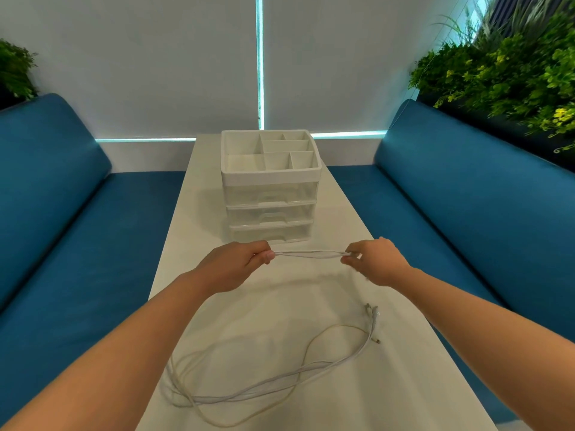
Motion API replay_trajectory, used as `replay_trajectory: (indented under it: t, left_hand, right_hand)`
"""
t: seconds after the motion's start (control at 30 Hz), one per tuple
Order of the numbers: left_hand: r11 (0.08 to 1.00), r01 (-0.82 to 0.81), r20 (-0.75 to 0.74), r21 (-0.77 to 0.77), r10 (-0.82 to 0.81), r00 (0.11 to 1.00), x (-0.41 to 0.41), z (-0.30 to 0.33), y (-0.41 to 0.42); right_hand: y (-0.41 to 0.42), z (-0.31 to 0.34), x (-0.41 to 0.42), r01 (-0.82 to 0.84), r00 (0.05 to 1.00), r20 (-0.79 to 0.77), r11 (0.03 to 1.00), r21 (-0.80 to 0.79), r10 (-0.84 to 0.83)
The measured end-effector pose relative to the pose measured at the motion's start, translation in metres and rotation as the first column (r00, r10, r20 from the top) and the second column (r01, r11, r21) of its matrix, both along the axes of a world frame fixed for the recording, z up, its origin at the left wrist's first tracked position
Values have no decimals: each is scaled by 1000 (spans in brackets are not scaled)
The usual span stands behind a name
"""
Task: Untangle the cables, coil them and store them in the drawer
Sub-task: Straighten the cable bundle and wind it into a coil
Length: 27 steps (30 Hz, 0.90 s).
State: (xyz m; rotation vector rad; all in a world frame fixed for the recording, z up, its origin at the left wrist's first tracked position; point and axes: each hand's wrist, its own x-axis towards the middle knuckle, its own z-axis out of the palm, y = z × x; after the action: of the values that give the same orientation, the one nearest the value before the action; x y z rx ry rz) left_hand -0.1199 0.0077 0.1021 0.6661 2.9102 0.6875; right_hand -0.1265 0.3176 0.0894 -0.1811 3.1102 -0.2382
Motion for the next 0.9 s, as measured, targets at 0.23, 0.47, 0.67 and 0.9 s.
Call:
replay_trajectory:
  t: [0.23, 0.47, 0.67, 0.9]
  left_hand:
    - [999, 43, 12, 22, -43, 999, -1, -2, 8]
    - [995, 74, 2, 65, -74, 997, -2, 5, 17]
    - [993, 58, 9, 105, -59, 998, -2, 12, 2]
    - [990, -1, 67, 140, -9, 998, -5, 6, -23]
  right_hand:
    - [-19, 16, -1, -92, 917, 361, 970, -224, 170]
    - [-83, 41, -4, -165, 840, 326, 778, -607, 433]
    - [-74, 31, -3, -225, 875, 272, 834, -503, 400]
    - [-34, 18, 6, -78, 902, 296, 795, -602, 313]
